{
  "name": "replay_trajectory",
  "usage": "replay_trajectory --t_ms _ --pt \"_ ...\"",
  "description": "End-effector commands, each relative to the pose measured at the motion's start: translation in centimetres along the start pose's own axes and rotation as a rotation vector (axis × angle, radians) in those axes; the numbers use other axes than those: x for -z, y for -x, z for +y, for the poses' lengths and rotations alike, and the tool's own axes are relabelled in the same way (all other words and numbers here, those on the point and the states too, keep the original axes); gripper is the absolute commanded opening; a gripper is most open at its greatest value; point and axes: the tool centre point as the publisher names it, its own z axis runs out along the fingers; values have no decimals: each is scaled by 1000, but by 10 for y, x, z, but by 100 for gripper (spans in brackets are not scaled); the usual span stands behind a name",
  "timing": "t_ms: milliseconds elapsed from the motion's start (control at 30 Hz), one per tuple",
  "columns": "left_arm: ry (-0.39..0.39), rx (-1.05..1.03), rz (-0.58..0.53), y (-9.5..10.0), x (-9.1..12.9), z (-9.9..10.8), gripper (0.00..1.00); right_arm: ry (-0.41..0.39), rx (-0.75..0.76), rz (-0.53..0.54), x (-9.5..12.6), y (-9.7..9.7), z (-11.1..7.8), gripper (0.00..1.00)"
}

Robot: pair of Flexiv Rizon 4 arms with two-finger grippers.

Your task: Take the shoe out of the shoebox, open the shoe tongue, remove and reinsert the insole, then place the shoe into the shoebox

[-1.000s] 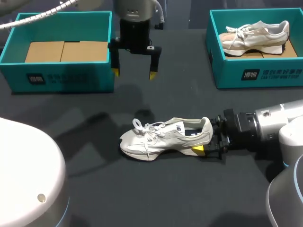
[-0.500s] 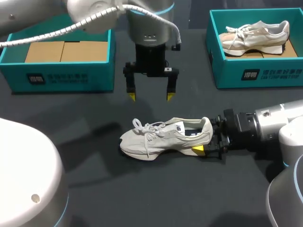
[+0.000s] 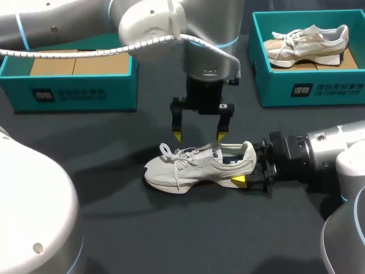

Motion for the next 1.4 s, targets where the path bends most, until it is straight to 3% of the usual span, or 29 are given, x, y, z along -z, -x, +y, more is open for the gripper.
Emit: replay_trajectory --t_ms 33,833,1067,1400 --pt "11 13 -47 -16 -10 -1 100 -4 -1 -3 0 0 1 0" --pt "31 35 -183 -39 -46 -3 100 -4 -1 -3 0 0 1 0" --pt "33 44 -245 -42 -54 -3 89 -4 -1 -3 0 0 1 0" --pt "31 42 -327 -31 -66 -4 78 -4 -1 -3 0 0 1 0"
